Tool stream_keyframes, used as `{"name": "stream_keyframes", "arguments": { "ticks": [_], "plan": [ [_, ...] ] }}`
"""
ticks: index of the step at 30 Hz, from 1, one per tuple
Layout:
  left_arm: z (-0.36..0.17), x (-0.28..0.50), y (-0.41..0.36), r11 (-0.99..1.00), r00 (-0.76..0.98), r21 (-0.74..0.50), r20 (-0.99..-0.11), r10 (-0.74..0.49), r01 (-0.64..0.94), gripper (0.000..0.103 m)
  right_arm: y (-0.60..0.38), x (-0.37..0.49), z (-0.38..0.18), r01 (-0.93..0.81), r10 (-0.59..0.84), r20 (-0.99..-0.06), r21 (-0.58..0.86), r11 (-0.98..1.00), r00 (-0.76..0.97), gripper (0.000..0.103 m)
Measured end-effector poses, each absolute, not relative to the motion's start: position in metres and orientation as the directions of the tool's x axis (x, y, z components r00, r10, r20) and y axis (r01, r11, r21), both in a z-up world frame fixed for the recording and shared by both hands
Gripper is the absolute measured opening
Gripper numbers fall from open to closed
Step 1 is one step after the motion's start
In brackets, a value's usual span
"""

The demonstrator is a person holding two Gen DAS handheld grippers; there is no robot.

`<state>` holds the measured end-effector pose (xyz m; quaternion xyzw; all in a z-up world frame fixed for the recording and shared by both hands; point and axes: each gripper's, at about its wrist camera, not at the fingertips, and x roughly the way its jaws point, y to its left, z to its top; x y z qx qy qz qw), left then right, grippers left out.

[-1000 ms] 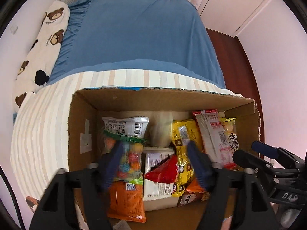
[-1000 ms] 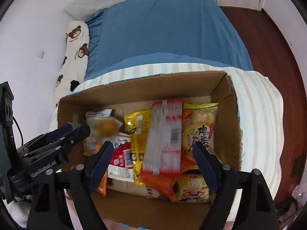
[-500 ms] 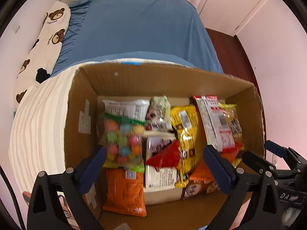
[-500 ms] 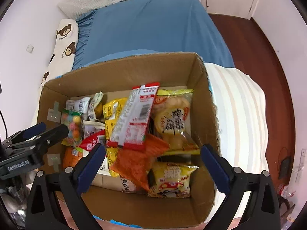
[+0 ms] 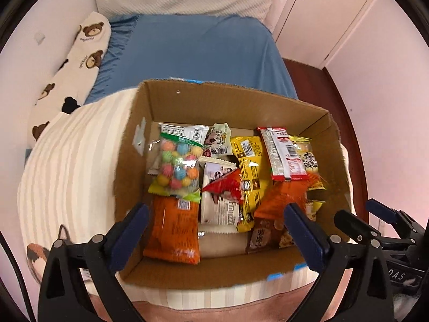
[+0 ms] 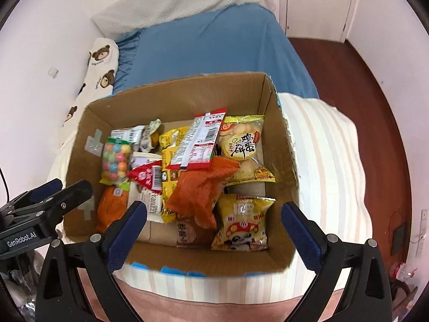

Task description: Organize snacks

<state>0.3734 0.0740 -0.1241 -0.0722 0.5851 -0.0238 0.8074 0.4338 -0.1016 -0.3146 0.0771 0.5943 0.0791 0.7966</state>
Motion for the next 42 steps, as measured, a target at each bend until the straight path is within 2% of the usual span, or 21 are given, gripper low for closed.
{"name": "stream_keyframes", "arguments": {
  "ticks": [15,30,42],
  "plan": [
    [-0.049,0.252,0.057,0.998,0.496,-0.06,-0.868,-0.038,-0.029,0.103,-0.117,0.311,-0.231,-0.08,0.243,-0.852,0.233,0.969,0.463,0.102],
    [-0.001,0.145,0.038,0.999,0.596,-0.028,-0.803,-0.004,-0.032,0.103,-0.131,0.188,-0.162,-0.109,0.217,-0.762,0.191,0.976,0.61,0.103],
    [0.026,0.097,0.038,0.997,0.64,-0.023,-0.768,0.026,-0.067,0.103,-0.132,0.134,-0.122,-0.138,0.222,-0.705,0.175,0.975,0.673,0.103]
  ]
}}
